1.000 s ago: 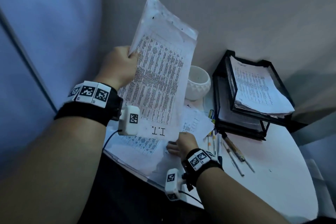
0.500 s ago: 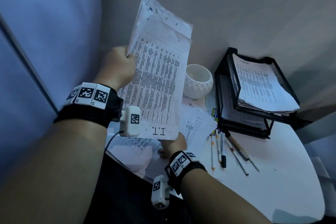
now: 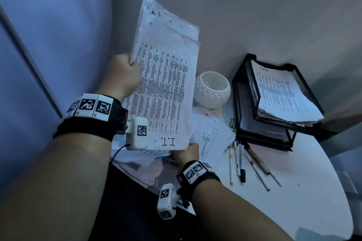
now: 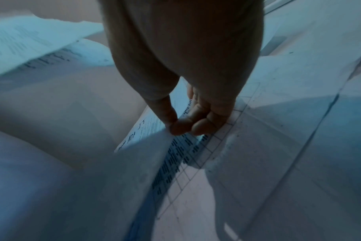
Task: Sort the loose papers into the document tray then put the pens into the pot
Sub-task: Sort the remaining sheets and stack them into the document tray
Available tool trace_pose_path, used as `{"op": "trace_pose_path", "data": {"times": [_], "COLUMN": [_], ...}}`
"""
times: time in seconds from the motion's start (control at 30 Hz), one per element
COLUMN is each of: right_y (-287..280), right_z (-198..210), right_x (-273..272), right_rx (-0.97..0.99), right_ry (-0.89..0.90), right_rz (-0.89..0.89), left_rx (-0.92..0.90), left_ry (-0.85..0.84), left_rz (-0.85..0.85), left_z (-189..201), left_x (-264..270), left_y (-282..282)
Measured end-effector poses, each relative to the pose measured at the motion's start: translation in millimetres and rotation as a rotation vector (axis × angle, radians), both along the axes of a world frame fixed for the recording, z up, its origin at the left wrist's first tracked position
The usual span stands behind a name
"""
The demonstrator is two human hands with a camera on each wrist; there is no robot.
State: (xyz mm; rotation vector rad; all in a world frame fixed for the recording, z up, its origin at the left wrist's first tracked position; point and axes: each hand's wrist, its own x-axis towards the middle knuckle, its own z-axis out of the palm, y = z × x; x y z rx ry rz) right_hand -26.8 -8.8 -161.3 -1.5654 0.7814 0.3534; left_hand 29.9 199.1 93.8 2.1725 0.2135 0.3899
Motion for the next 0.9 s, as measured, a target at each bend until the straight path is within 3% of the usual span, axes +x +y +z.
{"op": "trace_pose_path", "data": {"times": [0.23, 0.37, 0.5, 0.67, 0.8, 0.9], "right_y": [-60.7, -131.2, -189.0, -224.6, -228.6, -227.1], "right_z": [84.9, 105.2, 108.2, 110.1, 106.0, 113.8], "right_x": [-22.3, -45.9, -74.1, -108.2, -119.7, -123.3], "right_rx": [-0.25, -0.245, -0.015, 0.231, 0.365, 0.332], "right_ry": [-0.09, -0.097, -0.153, -0.245, -0.195, -0.209], "right_rz": [0.024, -0.109, -0.344, -0.466, -0.386, -0.348], "left_rx": [-0.022, -0.107, -0.2, -0.283, -0.39, -0.387], "left_ry": [0.044, 0.063, 0.09, 0.14, 0.117, 0.115], "left_rz": [-0.022, -0.041, -0.027, 0.013, 0.009, 0.005], "left_z": [-3.6, -5.9, -10.8, -17.1, -29.4, -36.3], "left_x": [4.2, 5.1, 2.5, -16.6, -34.5, -43.5], "left_y": [-8.7, -23.0, -40.8, -79.5, -111.8, -131.7]}}
